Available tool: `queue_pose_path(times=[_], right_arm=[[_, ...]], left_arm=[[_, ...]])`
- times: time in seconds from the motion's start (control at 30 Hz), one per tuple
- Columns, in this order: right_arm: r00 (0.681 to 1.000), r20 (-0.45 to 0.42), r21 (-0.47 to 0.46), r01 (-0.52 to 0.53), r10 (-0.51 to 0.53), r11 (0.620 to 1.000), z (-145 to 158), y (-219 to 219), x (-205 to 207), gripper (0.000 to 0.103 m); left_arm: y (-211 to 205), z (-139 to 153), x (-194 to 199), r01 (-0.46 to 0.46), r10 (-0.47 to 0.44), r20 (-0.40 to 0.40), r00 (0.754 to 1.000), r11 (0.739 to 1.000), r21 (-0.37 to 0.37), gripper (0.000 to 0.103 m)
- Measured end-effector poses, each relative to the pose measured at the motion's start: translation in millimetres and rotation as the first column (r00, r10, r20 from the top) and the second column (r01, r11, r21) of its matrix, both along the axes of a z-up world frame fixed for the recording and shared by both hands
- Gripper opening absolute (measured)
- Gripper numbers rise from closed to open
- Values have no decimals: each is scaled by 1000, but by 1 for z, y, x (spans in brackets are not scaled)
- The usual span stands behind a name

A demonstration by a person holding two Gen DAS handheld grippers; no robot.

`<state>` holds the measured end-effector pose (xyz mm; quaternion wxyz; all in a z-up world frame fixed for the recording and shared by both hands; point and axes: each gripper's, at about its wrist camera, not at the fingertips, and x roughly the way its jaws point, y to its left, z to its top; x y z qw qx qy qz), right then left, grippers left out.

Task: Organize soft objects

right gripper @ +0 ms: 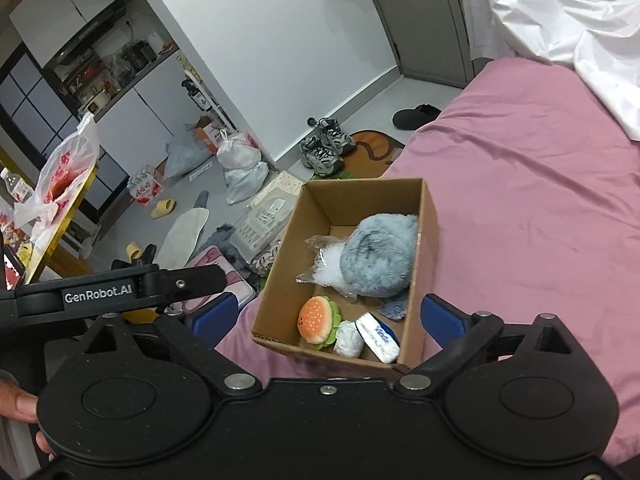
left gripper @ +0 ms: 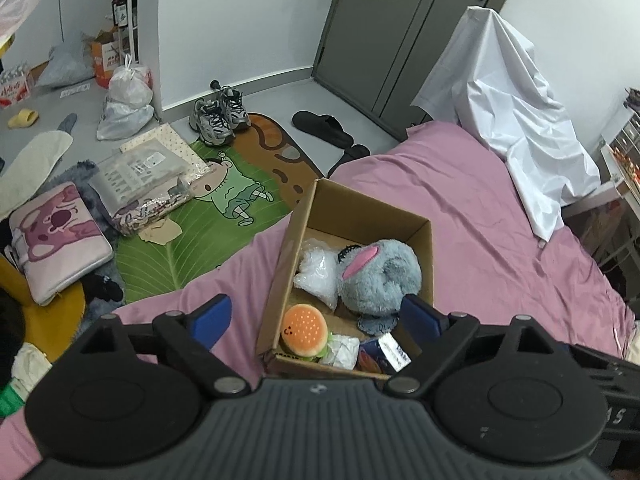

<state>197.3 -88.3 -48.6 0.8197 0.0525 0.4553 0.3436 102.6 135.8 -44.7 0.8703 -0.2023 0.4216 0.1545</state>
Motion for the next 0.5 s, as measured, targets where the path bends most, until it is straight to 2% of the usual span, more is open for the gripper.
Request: queue_pose_path(times=[0.1, 0.33, 0.4, 0.5], right_arm=[[1000, 9, 6, 12, -12, 1000, 8, -9, -4, 103], [999, 37, 10, 19, -20, 1000, 27, -23, -13, 103], [999, 38, 42, 0, -2, 999, 33, -28, -19, 103], [997, 72, 25, -16, 14, 1000, 40, -32, -29, 103]], left_arm=[[-6, 8, -6, 19, -19, 3, 1000, 1000, 19, 95], [-21, 19, -21, 66, -66, -10, 998, 998, 12, 99], [-26, 23, -27, 84, -84, -6, 996, 996, 25, 100], [-28, 28, -36, 90, -90, 2, 996, 995, 39, 100]])
